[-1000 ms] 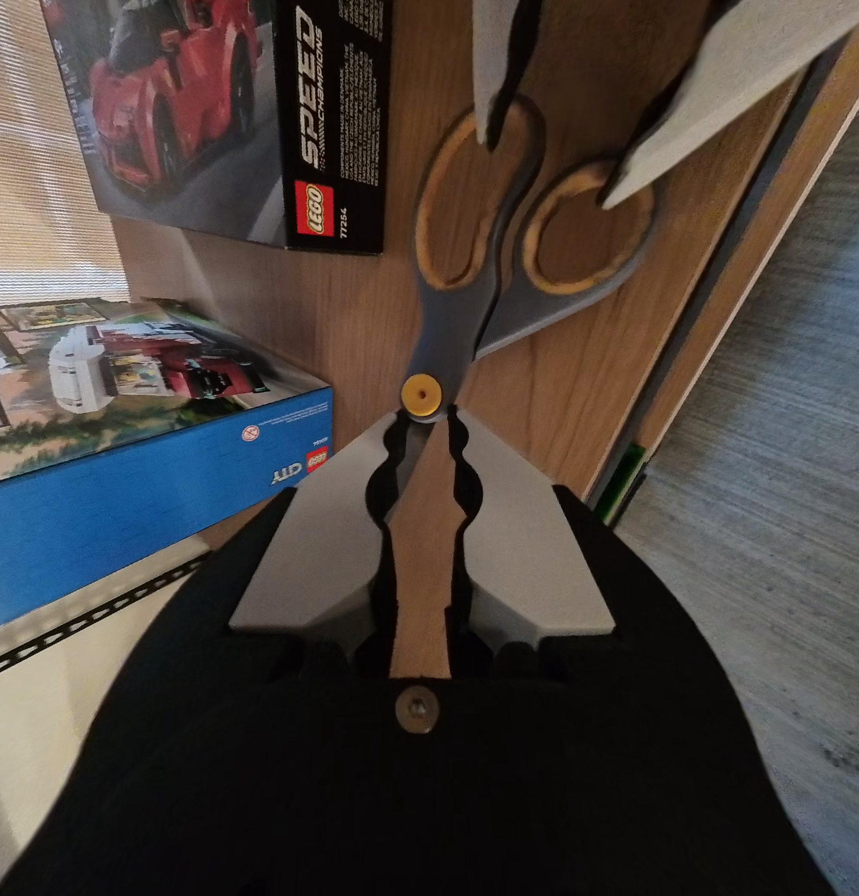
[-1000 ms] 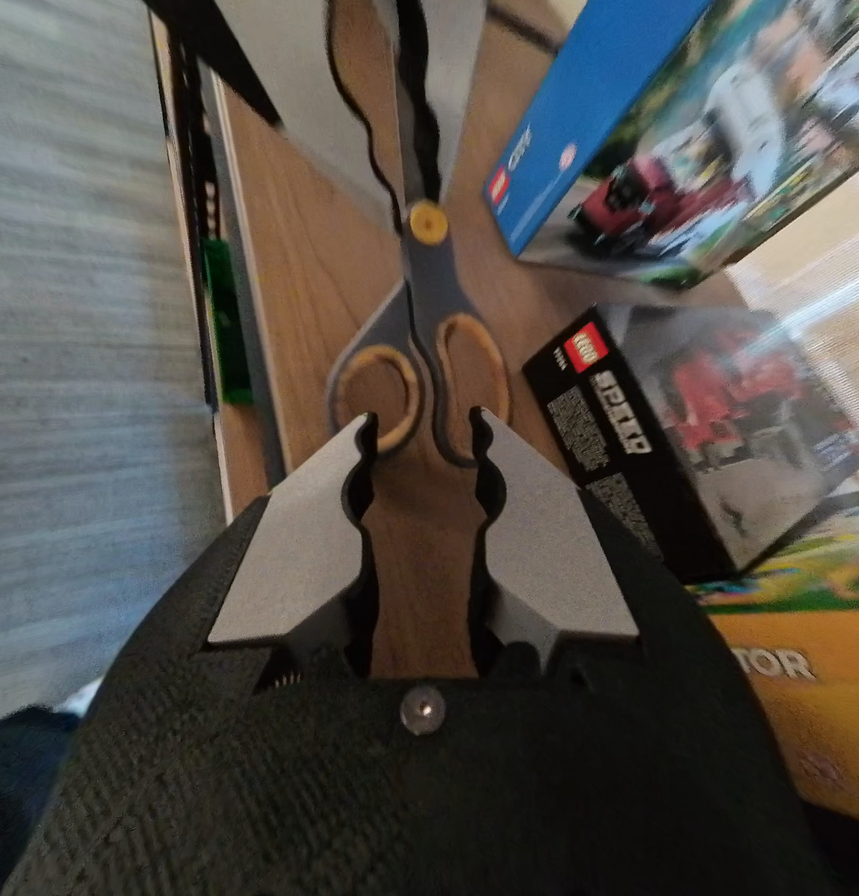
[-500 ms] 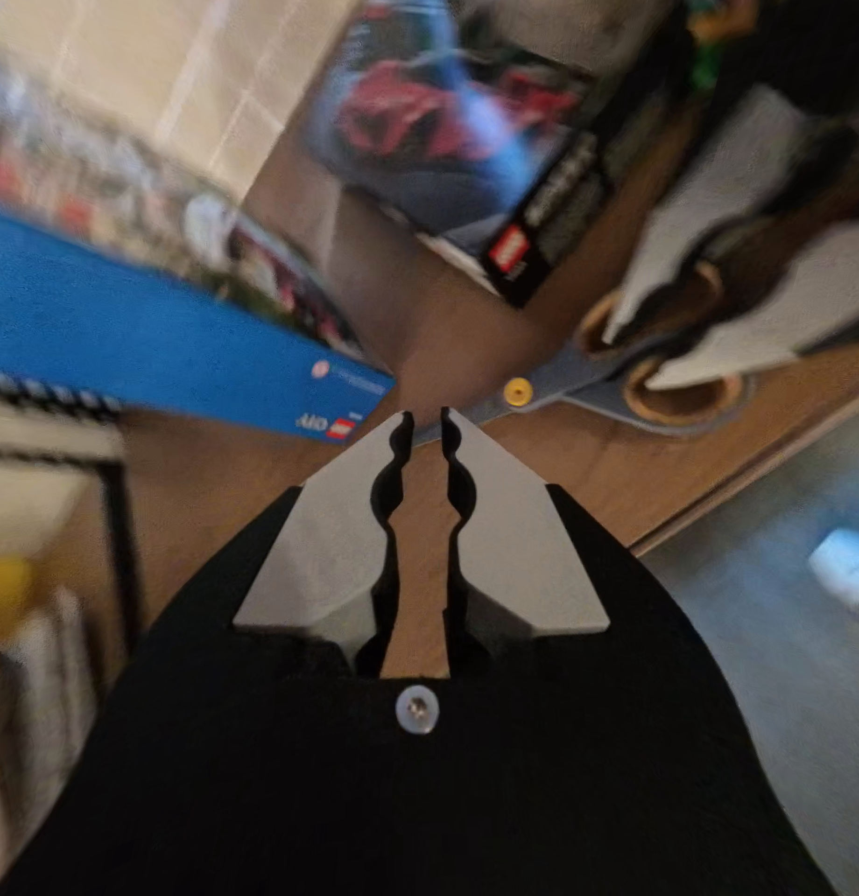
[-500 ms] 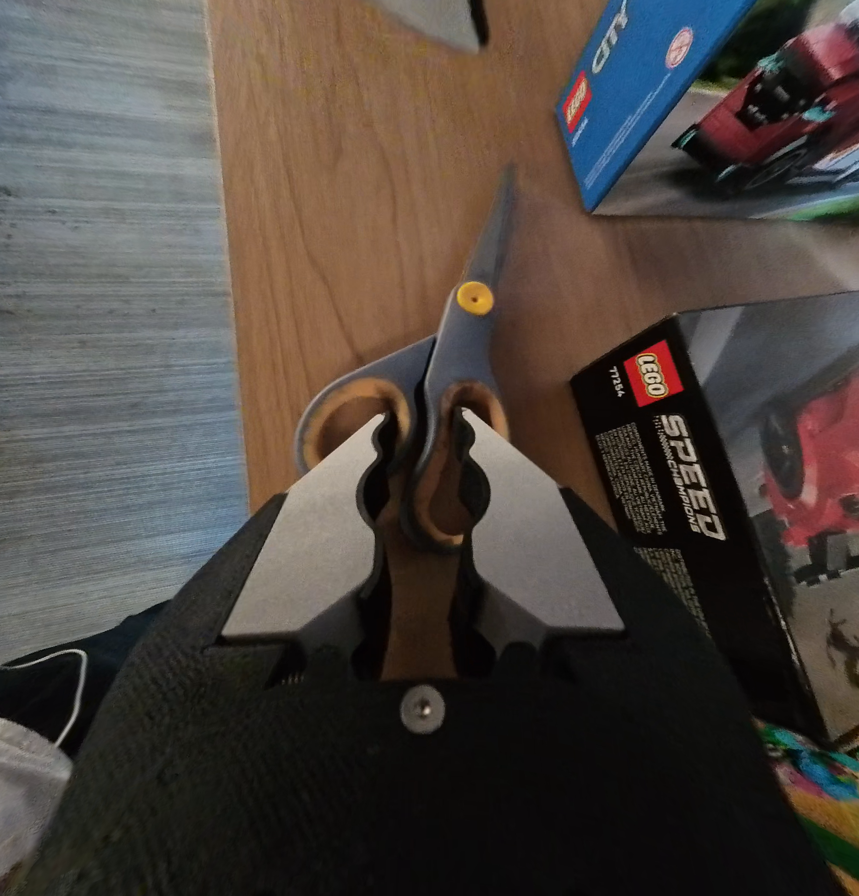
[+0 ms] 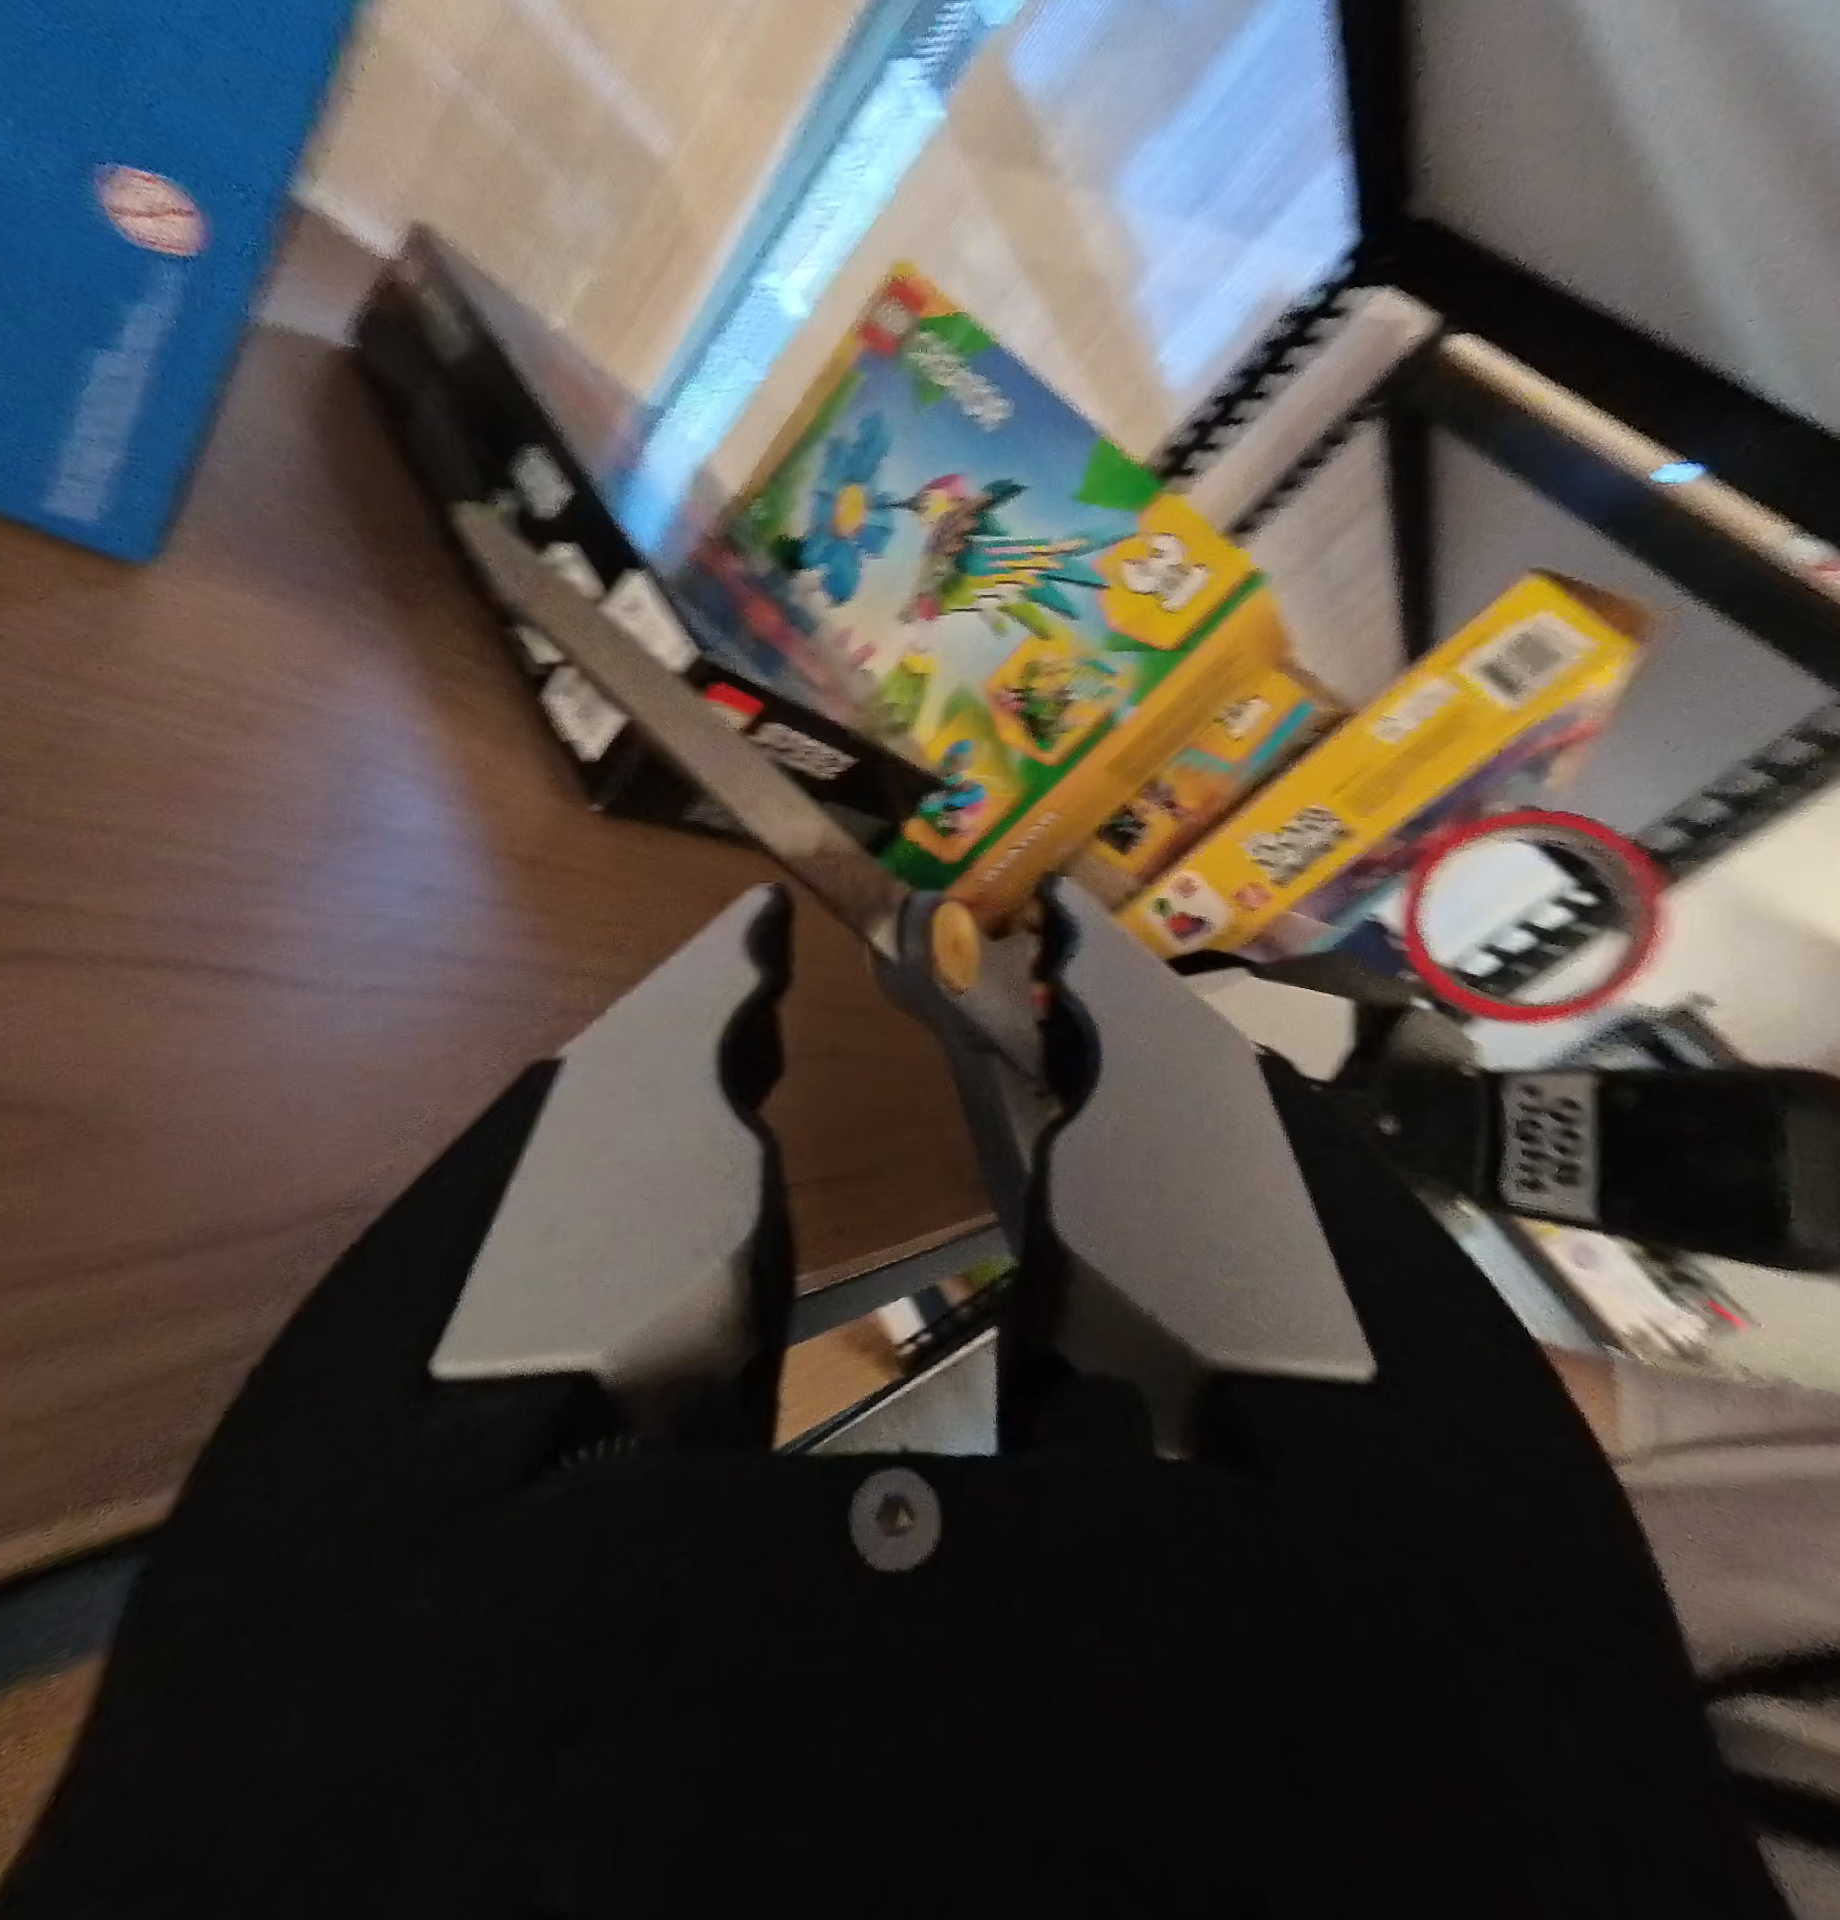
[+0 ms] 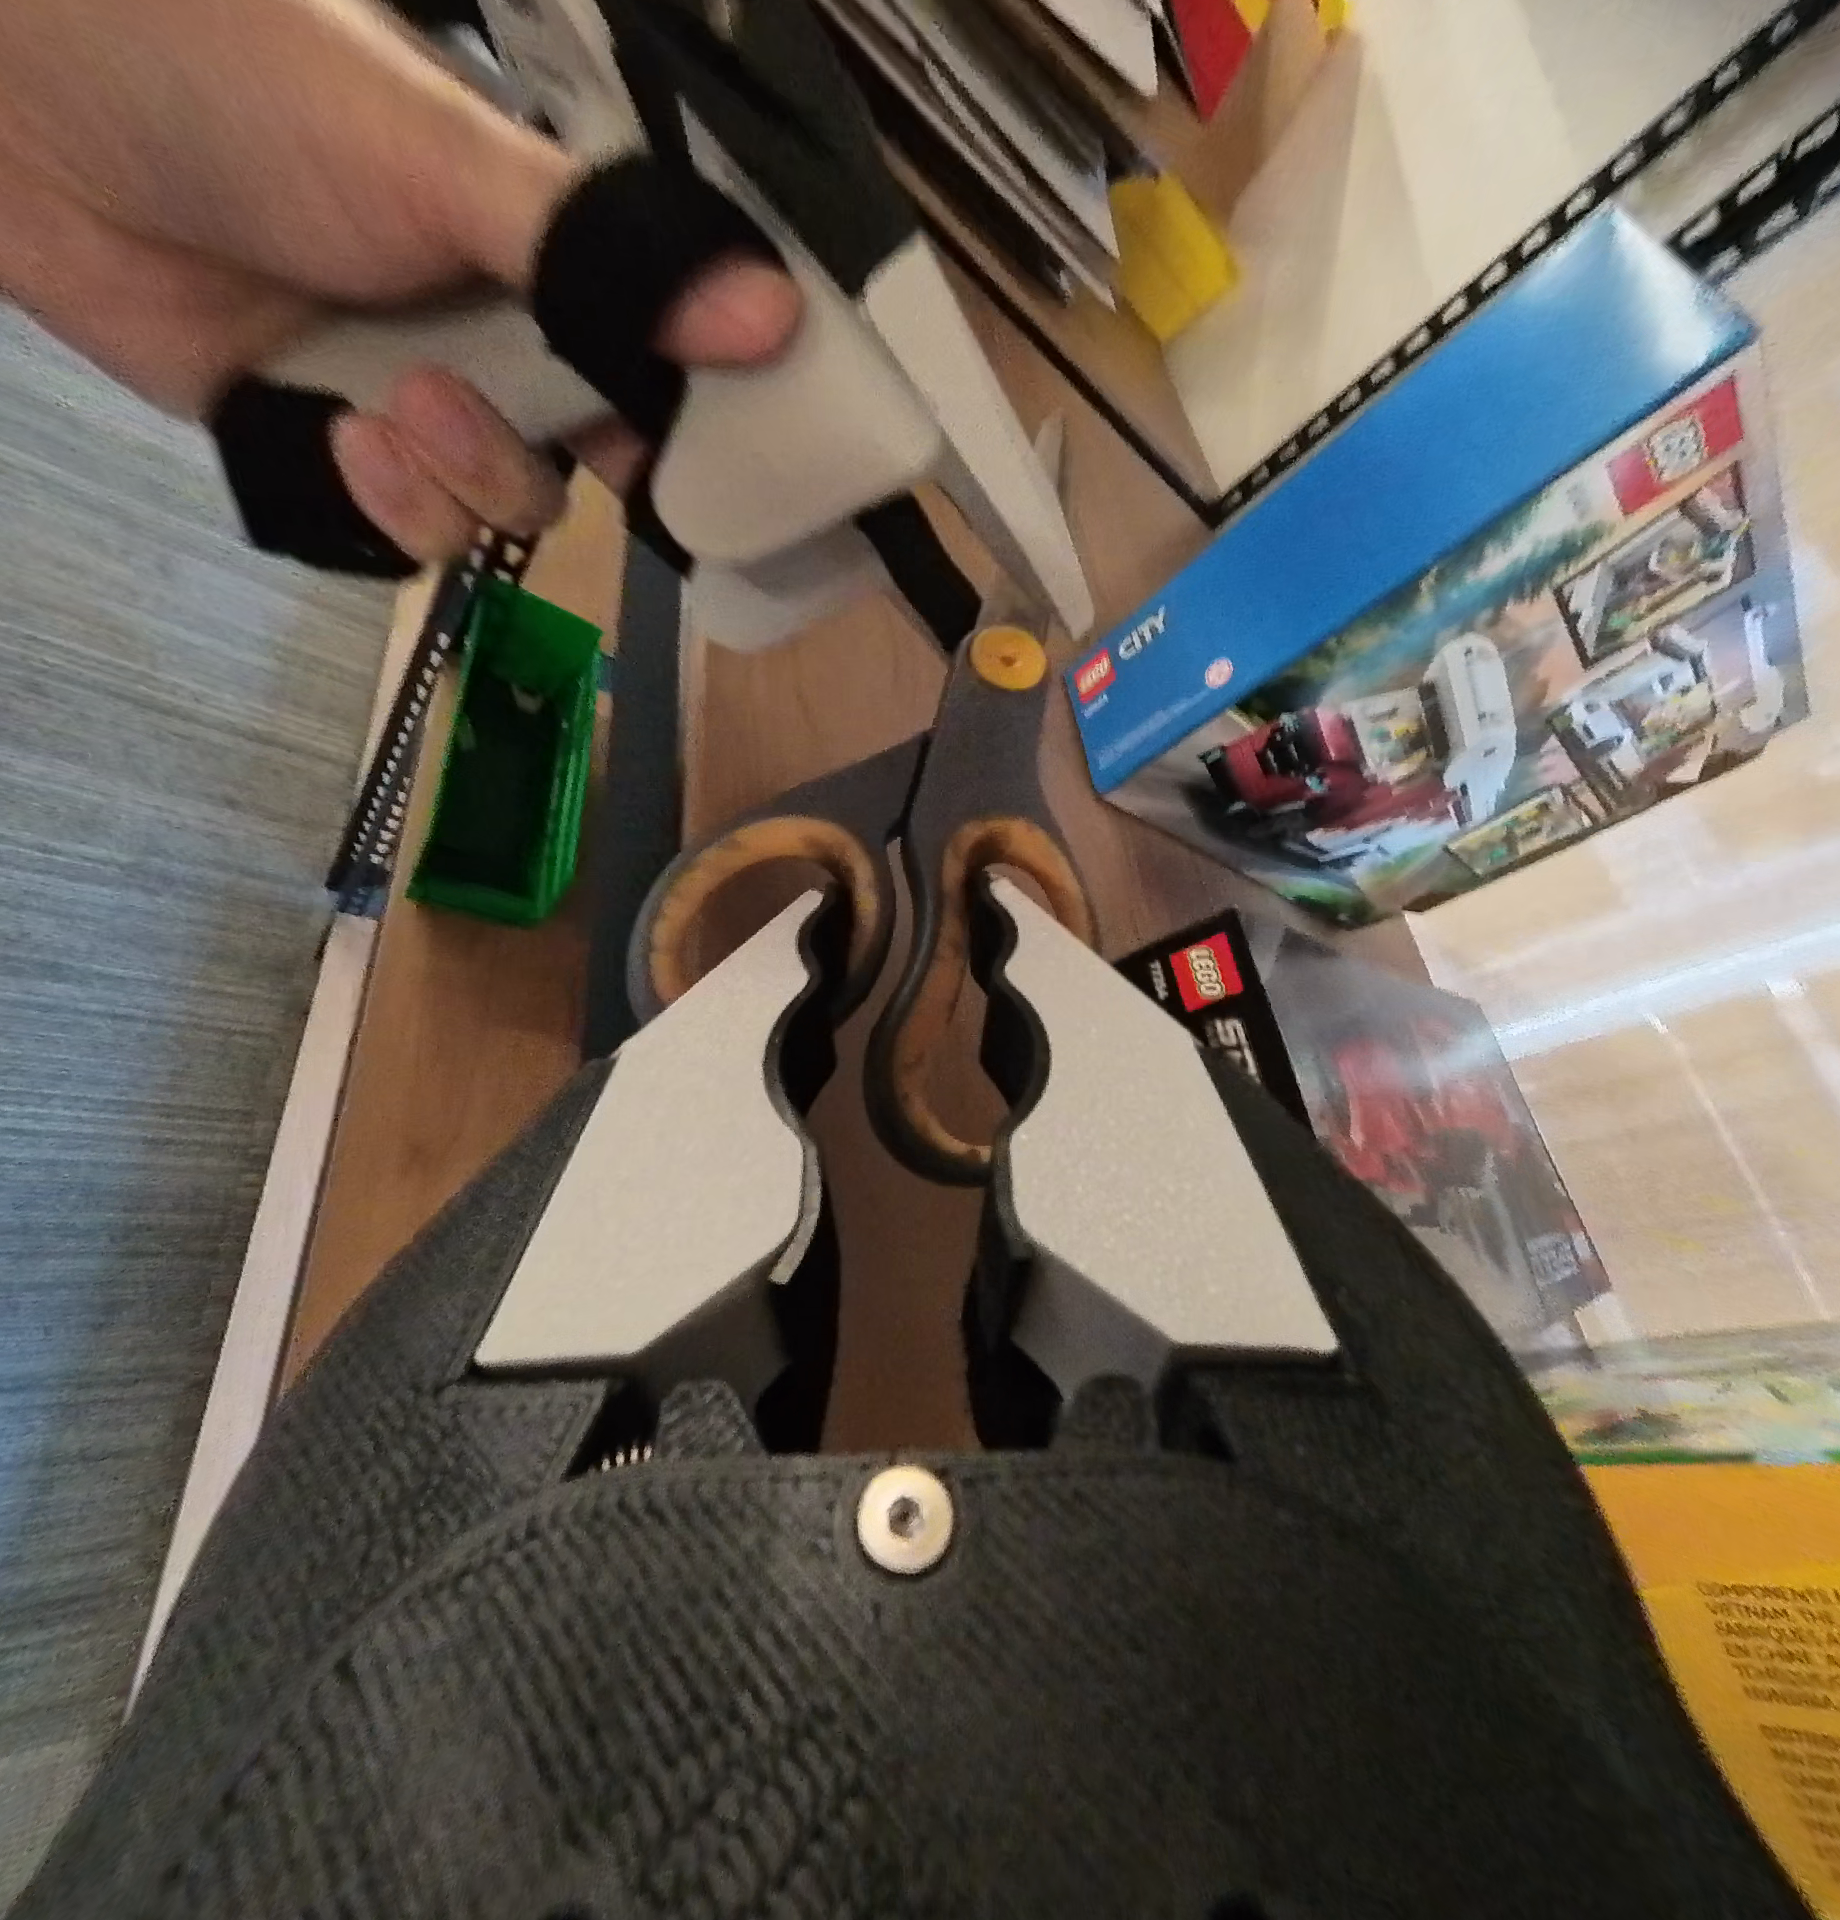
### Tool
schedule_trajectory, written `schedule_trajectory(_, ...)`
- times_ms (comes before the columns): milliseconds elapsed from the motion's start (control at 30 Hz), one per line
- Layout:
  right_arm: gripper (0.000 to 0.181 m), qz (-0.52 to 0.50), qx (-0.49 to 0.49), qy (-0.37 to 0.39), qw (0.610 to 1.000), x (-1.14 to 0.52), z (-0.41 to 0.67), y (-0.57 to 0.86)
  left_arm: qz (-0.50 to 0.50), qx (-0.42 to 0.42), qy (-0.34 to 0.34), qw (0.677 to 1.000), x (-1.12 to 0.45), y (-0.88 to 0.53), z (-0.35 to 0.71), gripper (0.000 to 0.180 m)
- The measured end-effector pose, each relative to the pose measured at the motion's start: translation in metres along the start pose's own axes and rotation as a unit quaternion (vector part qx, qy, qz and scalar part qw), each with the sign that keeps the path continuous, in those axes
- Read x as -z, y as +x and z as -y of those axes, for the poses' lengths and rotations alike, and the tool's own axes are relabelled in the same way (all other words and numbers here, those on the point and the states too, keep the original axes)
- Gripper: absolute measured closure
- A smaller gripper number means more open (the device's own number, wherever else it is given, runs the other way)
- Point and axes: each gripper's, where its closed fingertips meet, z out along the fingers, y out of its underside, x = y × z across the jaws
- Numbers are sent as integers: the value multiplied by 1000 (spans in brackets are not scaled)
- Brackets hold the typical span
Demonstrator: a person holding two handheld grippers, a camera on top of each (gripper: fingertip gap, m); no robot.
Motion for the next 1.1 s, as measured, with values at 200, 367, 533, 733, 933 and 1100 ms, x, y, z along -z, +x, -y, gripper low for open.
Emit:
schedule_trajectory(200,156,21,-9,-44,999,5,-11,-7,-78,75,17,994,-5,16,-14,165)
schedule_trajectory(367,149,0,-32,-105,994,5,-24,-4,-87,112,49,989,-8,33,-14,165)
schedule_trajectory(533,148,-11,-52,-120,991,2,-30,-2,-65,105,53,991,-12,47,-16,164)
schedule_trajectory(733,155,-47,-31,-113,992,2,-27,-1,-46,69,52,995,-11,74,-18,164)
schedule_trajectory(933,158,-35,-41,-97,994,10,-15,-4,-37,55,50,997,-5,88,-18,164)
schedule_trajectory(1100,154,-64,-27,-85,994,18,-7,2,-54,68,58,994,-3,101,-15,163)
